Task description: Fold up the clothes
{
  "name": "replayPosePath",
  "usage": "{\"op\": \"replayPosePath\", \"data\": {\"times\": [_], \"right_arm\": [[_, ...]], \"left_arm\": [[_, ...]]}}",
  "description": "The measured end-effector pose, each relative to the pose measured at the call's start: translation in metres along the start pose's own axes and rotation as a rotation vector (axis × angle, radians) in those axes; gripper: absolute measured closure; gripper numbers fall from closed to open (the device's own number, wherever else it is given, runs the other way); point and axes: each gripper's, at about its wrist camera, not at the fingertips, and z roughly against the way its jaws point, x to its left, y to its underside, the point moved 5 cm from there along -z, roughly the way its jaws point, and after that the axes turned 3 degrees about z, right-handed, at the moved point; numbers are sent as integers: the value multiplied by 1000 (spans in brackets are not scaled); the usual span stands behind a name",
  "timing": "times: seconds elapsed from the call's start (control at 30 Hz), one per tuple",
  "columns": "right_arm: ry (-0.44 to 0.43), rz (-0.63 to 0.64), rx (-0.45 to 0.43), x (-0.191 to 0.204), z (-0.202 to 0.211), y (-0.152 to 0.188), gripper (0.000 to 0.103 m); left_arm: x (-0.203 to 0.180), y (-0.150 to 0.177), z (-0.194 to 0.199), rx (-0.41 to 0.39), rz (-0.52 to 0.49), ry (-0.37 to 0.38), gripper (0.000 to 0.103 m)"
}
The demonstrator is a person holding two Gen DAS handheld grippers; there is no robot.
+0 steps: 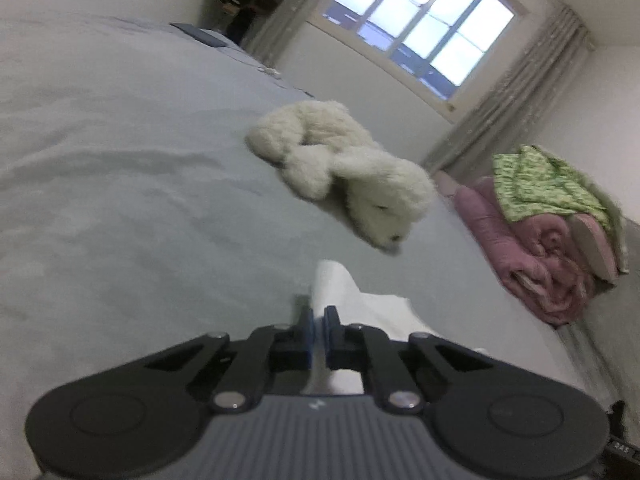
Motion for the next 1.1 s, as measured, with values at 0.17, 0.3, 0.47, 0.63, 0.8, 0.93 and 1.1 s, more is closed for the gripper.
{"op": "replayPosePath", "data": {"times": [0.17,0.3,0.47,0.63,0.8,0.93,1.1], "right_arm": [[108,115,98,-9,-21,19,86],[116,107,68,-8,-11,13,81],[126,213,63,16,-17,3,80],[96,296,90,38,-26,9,80],[120,327,115,33,-33,19,80],[139,353,135,28,-38,26,83],[156,372,154,25,-43,33,83]], "left_arm": [[27,2,-6,48,55,-68,100],[25,-10,9,-6,67,-62,99],[-9,-15,26,-54,-55,17,99],[-28,6,11,21,-200,37,99],[-10,29,-3,57,-238,-5,94],[-3,30,-5,46,-212,12,92],[-2,30,-7,44,-204,16,92]]}}
